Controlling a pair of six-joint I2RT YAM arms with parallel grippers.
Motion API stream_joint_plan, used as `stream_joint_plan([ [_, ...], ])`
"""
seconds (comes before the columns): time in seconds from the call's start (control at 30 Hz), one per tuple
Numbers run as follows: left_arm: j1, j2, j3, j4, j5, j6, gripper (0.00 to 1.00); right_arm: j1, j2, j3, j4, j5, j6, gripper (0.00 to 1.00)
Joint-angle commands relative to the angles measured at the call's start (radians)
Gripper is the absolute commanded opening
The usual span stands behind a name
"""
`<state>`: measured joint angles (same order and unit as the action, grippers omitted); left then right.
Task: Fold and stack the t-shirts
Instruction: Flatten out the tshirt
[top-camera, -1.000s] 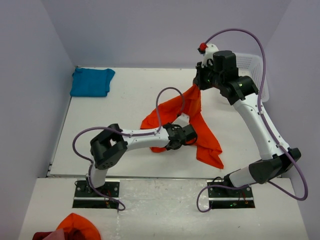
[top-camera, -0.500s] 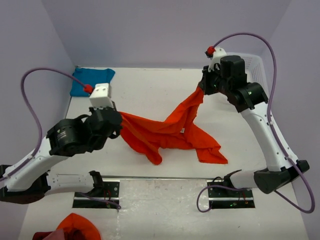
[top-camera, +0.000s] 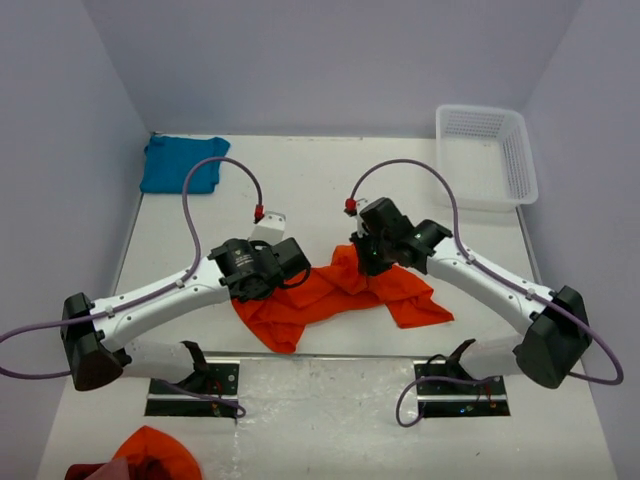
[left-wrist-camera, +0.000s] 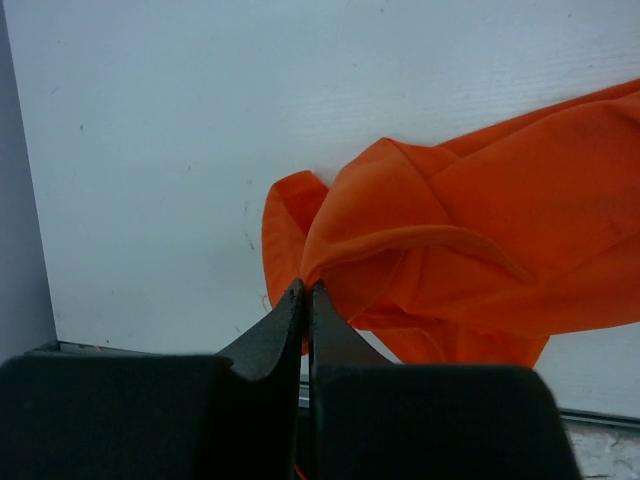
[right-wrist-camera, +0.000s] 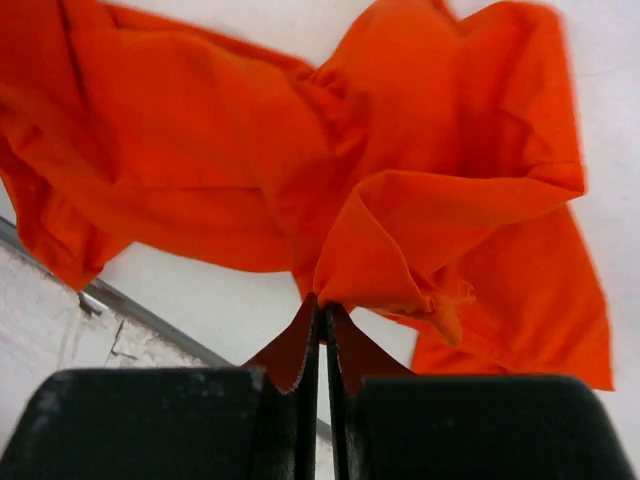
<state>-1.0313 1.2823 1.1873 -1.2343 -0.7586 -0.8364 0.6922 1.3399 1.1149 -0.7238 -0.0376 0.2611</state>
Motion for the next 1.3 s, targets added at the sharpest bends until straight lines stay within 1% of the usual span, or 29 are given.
stream_joint_plan([
  [0.0, 0.017, -0.077, -0.023, 0.03, -0.002, -0.033, 0.0, 0.085, 0.011, -0.033, 0.106, 0.034, 0.092, 0.0],
  [0.03, 0.02, -0.084, -0.02, 0.026, -0.008, -0.033, 0.0, 0.114, 0.016, -0.041, 0.109, 0.036, 0.113, 0.01],
  [0.1, 0.031, -0.106, -0.003, 0.016, -0.016, -0.02, 0.0, 0.131, 0.004, -0.046, 0.119, 0.067, 0.128, 0.2],
  [0.13, 0.036, -0.107, 0.003, 0.015, -0.019, -0.014, 0.0, 0.136, -0.007, -0.04, 0.119, 0.073, 0.135, 0.33],
  [0.17, 0.037, -0.106, 0.008, 0.015, -0.021, -0.007, 0.0, 0.136, -0.034, -0.017, 0.103, 0.097, 0.138, 0.52],
  [0.2, 0.04, -0.097, 0.015, 0.013, -0.021, 0.002, 0.0, 0.138, -0.05, -0.003, 0.077, 0.119, 0.142, 0.7],
  [0.23, 0.04, -0.097, 0.017, 0.012, -0.021, 0.003, 0.0, 0.136, -0.062, 0.008, 0.077, 0.133, 0.142, 0.7],
  [0.27, 0.04, -0.089, 0.018, 0.012, -0.022, 0.003, 0.0, 0.136, -0.077, 0.028, 0.06, 0.14, 0.139, 0.77],
  [0.4, 0.04, -0.086, -0.001, 0.036, -0.012, 0.014, 0.0, 0.127, -0.056, 0.042, 0.032, 0.214, 0.115, 0.78],
  [0.47, 0.04, -0.09, -0.014, 0.059, -0.004, 0.022, 0.0, 0.112, -0.039, 0.039, 0.04, 0.214, 0.101, 0.75],
  [0.5, 0.042, -0.092, -0.021, 0.062, -0.002, 0.023, 0.0, 0.101, -0.015, 0.036, 0.053, 0.179, 0.09, 0.73],
  [0.57, 0.042, -0.092, -0.029, 0.068, 0.005, 0.028, 0.0, 0.083, 0.017, 0.045, 0.078, 0.159, 0.07, 0.66],
  [0.6, 0.042, -0.093, -0.034, 0.071, 0.007, 0.029, 0.0, 0.081, 0.059, 0.051, 0.086, 0.148, 0.052, 0.61],
  [0.73, 0.042, -0.103, -0.038, 0.081, 0.01, 0.036, 0.0, 0.079, 0.168, 0.117, 0.136, 0.072, 0.015, 0.54],
  [0.77, 0.042, -0.104, -0.037, 0.082, 0.011, 0.039, 0.0, 0.079, 0.189, 0.131, 0.136, 0.067, 0.009, 0.51],
  [0.87, 0.042, -0.11, -0.035, 0.084, 0.015, 0.045, 0.0, 0.081, 0.258, 0.181, 0.147, 0.053, -0.014, 0.46],
  [1.07, 0.043, -0.129, -0.046, 0.081, 0.012, 0.049, 0.0, 0.079, 0.318, 0.223, 0.152, 0.044, -0.022, 0.45],
  [1.1, 0.043, -0.133, -0.048, 0.081, 0.013, 0.051, 0.0, 0.081, 0.32, 0.22, 0.155, 0.019, -0.02, 0.45],
  [1.27, 0.05, -0.141, -0.051, 0.087, 0.016, 0.063, 0.0, 0.079, 0.334, 0.181, 0.187, -0.001, -0.014, 0.45],
])
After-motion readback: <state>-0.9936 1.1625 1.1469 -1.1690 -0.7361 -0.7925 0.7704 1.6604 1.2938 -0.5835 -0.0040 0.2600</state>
